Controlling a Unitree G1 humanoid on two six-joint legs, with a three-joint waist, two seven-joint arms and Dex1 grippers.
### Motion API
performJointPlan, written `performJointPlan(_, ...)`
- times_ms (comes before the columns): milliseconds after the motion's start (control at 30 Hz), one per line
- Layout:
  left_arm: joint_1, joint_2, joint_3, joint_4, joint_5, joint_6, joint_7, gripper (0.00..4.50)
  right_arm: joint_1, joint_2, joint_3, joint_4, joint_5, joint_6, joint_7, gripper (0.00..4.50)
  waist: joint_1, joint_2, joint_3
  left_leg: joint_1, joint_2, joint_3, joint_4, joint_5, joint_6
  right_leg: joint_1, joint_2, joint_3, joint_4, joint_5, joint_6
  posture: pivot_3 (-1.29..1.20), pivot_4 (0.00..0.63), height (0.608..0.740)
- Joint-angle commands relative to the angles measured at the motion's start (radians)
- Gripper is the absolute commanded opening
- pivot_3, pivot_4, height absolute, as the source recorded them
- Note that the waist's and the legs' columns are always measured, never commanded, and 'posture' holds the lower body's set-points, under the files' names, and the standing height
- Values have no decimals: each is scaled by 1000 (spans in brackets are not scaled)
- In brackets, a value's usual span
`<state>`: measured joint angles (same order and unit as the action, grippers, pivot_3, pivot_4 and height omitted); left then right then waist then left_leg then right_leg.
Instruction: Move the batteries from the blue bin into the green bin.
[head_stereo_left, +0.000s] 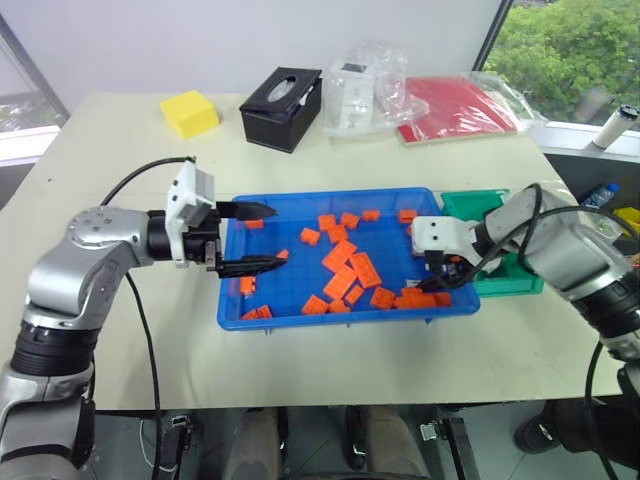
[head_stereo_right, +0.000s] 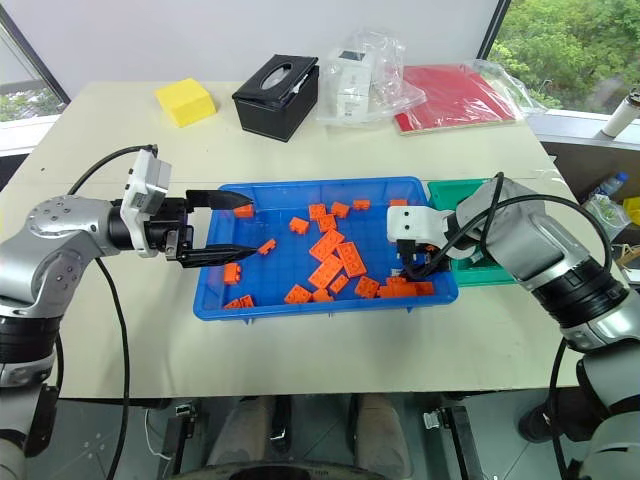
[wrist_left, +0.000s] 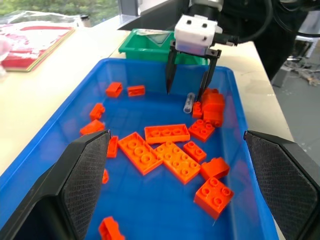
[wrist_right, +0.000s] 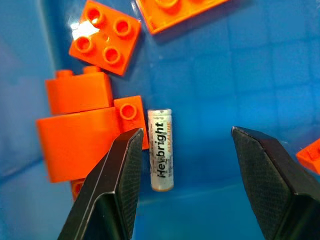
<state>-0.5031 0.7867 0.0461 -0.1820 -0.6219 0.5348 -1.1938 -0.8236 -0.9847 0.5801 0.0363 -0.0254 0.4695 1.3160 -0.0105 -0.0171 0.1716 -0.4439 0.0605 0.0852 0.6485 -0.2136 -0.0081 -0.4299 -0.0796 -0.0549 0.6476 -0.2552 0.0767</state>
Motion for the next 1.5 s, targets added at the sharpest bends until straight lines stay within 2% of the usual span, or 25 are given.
performJointPlan(33,1,18,49,-42,-19,-2,11,4500,-29,19,11,52,-72,-94,47,2854,0,0,0,0,0,0,0,0,0,0,0,0,0,0,0,0,150,736)
performJointPlan(200,6,19,58,-54,-20,5,22,4500,-33,78,-3,129,-127,-121,54,2854,-1,0,0,1,0,0,0,0,0,1,0,0,0,0,0,0,150,736)
performJointPlan(400,4,22,65,-49,-21,5,26,4500,-2,91,-29,119,-140,-115,85,2854,0,0,0,1,0,0,0,0,0,1,0,0,1,0,0,0,150,736)
performJointPlan(500,3,21,62,-46,-19,3,24,4500,26,93,-44,81,-128,-84,98,2063,0,0,0,1,0,0,0,0,0,1,0,0,1,0,0,0,150,736)
performJointPlan(633,-6,16,49,-40,-16,2,19,4500,61,105,-71,26,-120,-30,98,71,0,0,0,1,0,0,1,0,0,1,0,0,1,0,0,0,150,736)
performJointPlan(667,-9,14,47,-38,-15,2,18,4500,66,109,-78,16,-120,-17,94,13,0,0,0,1,0,0,1,0,0,1,0,0,1,0,0,0,150,736)
performJointPlan(800,-23,11,39,-25,-14,2,10,4500,77,131,-125,-37,-106,58,64,16,0,0,0,1,0,0,1,0,0,1,0,0,1,0,0,0,150,736)
performJointPlan(967,-32,9,26,-13,-11,2,-5,4500,-50,228,-358,-154,21,391,-67,16,-4,2,1,1,0,0,1,0,0,0,0,0,3,0,0,0,150,736)
performJointPlan(1067,-29,5,23,-6,-7,0,-9,4500,-85,178,-471,-157,30,481,-149,16,8,3,2,1,0,0,1,1,-1,0,0,0,3,0,0,0,150,736)
performJointPlan(1267,-21,14,29,11,-7,-4,-24,4500,82,-30,-630,-189,29,518,-238,16,40,2,1,-1,-2,0,1,0,0,2,-3,-1,-2,0,-1,0,150,736)
performJointPlan(1333,-22,18,32,20,-7,-4,-30,4500,144,-48,-680,-202,44,543,-275,16,36,2,1,0,-2,1,2,0,0,1,-3,0,-1,0,-1,0,150,736)
performJointPlan(1433,-36,16,31,47,0,-9,-35,4500,236,-6,-751,-228,61,591,-358,16,20,2,1,1,-1,0,2,0,0,1,-2,0,1,0,-1,0,150,736)
performJointPlan(1500,-49,13,27,67,7,-16,-37,4500,279,47,-796,-236,76,600,-421,1091,13,2,1,2,0,0,1,0,0,1,-1,0,1,0,0,0,150,736)
